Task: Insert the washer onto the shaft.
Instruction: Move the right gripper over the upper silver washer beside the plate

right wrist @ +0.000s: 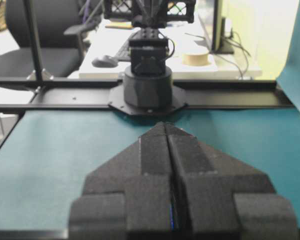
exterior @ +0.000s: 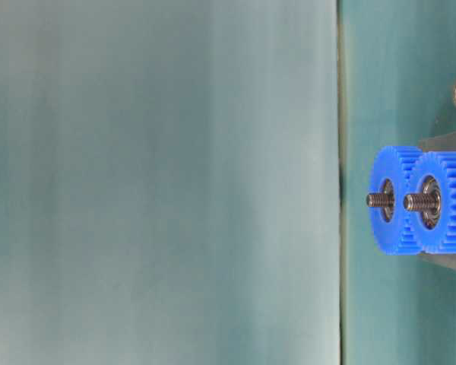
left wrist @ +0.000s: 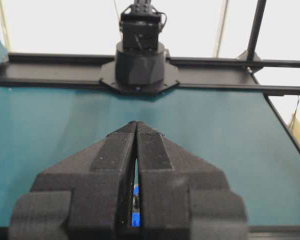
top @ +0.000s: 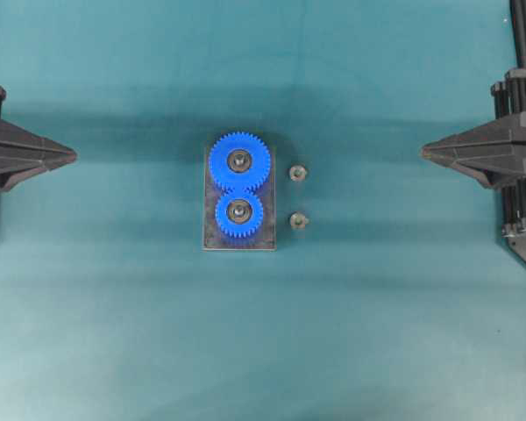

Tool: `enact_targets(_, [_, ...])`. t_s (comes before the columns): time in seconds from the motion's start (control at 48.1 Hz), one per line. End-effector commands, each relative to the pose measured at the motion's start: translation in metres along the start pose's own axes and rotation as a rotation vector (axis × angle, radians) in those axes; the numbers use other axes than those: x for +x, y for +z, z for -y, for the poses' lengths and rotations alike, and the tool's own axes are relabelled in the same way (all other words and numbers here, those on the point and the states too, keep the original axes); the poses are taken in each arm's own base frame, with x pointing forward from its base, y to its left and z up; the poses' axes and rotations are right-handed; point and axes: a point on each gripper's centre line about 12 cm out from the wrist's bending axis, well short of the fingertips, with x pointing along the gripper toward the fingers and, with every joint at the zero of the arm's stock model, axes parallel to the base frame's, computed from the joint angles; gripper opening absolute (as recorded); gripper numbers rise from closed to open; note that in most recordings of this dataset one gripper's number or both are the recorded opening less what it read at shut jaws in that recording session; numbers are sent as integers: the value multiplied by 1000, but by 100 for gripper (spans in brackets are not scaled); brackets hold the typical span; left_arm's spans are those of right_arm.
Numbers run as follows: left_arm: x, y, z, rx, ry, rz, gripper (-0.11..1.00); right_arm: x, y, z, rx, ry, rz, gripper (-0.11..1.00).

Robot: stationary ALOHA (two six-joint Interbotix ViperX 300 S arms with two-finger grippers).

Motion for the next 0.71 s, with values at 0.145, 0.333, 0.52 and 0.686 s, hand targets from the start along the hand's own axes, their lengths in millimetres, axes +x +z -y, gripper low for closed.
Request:
enact_targets(0.145, [9, 16, -1, -3, 4, -83, 0, -2, -23, 6, 211, -58, -189, -1])
enact_targets(0.333, [16, 19, -1, 0, 6, -232, 0, -3, -34, 8, 203, -74, -405, -1])
enact_targets(0.52, [24, 20, -4, 13, 17, -279, 0, 8, -51, 15, 209, -116, -599, -1])
enact_targets(0.686, [30, 9, -6, -14, 30, -323, 0, 28, -69, 20, 203, -137, -741, -1])
